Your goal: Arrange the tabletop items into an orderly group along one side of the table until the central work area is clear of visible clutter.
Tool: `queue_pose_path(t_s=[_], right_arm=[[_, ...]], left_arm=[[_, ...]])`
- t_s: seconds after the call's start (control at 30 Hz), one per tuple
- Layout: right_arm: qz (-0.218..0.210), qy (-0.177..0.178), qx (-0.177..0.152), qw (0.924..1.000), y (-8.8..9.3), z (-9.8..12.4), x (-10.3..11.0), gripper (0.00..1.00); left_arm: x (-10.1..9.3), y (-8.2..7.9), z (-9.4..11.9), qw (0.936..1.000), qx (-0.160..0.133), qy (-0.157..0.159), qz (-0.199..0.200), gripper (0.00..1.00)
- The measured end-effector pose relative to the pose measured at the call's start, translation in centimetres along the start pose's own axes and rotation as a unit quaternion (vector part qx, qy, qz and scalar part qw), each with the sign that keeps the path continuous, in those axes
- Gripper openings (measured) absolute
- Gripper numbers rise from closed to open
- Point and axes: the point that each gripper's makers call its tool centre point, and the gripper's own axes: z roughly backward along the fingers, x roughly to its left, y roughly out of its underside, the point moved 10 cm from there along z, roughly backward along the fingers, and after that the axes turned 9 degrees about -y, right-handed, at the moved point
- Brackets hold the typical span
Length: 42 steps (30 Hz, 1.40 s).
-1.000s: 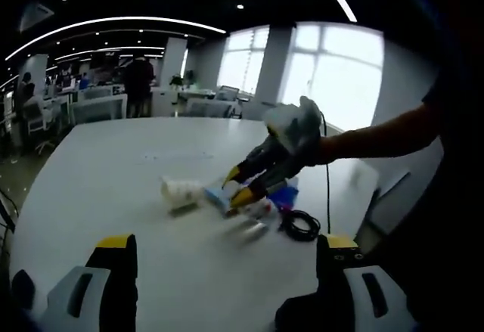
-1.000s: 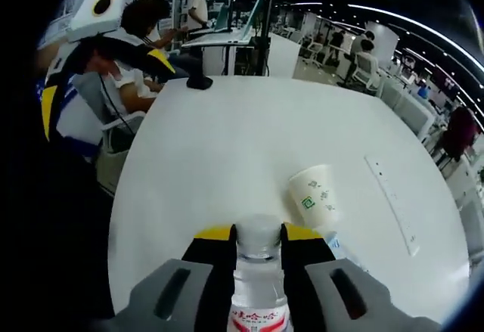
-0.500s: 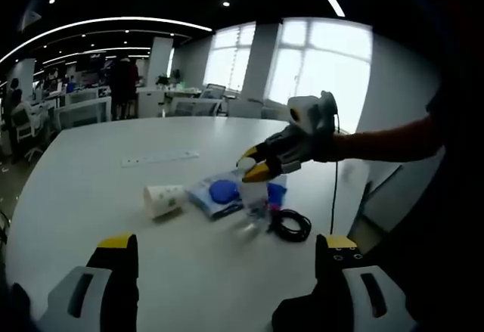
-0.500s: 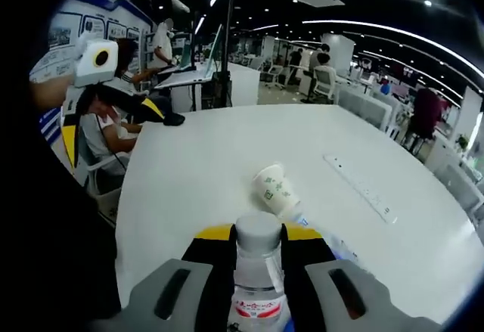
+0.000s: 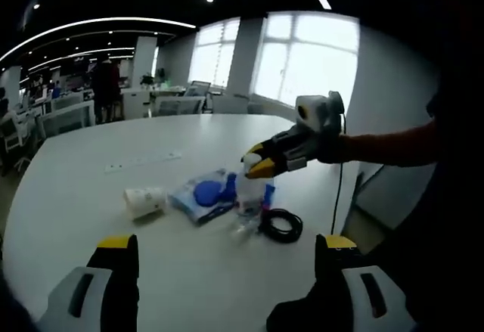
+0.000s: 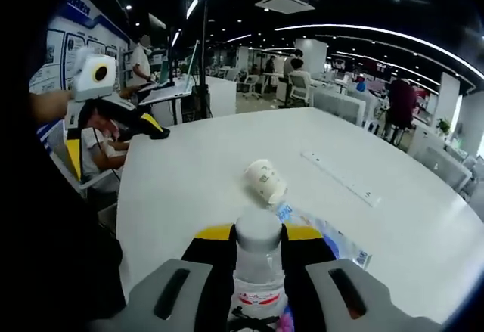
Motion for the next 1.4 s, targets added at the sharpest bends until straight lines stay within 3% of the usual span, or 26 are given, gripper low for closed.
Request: queue_pose_path(t_s=[0.47,0.7,0.8,0.87,0.93,1.0,1.1,1.23,1.4], right_arm=[[-0.042,0.016,-0.011,0.9989,1.9,2.5,-0.4,0.19],[-0.04,0.018,-0.007,0.999,1.7,2.0,-0.3,0.19],[-0.076,0.024,-0.029,0.9964,1.7,2.5,-0.1,0.2],[-0.076,0.035,-0.027,0.9962,1.8,2.9,-0.1,0.2],[-0.077,0.049,-0.031,0.9953,1.8,3.3,0.0,0.25],[-0.106,0.055,-0.052,0.9914,1.9,3.9,0.3,0.26],[-0.115,0.074,-0.054,0.9892,2.1,4.6,0.6,0.32],[-0.167,0.1,-0.072,0.9782,2.8,6.0,0.7,0.41],[-0.188,0.122,-0.07,0.9721,3.9,7.4,0.8,0.55]], left_arm=[[-0.2,-0.7,-0.6,0.9999,-0.008,-0.002,-0.007,0.96],[0.0,-0.8,-0.5,0.9999,-0.013,-0.009,-0.005,0.96],[-0.1,-1.1,-0.7,0.9998,-0.013,-0.012,-0.007,0.95],[-0.1,-1.3,-0.8,0.9998,-0.014,-0.011,-0.008,0.94],[-0.1,-1.5,-1.0,0.9997,-0.016,-0.013,-0.009,0.94],[-0.2,-1.8,-1.2,0.9997,-0.018,-0.011,-0.009,0.94],[-0.2,-2.1,-1.5,0.9997,-0.022,-0.008,-0.012,0.94],[-0.4,-2.5,-2.1,0.9997,-0.021,-0.002,-0.014,0.94],[-0.7,-2.8,-2.8,0.9996,-0.024,0.005,-0.013,0.94]])
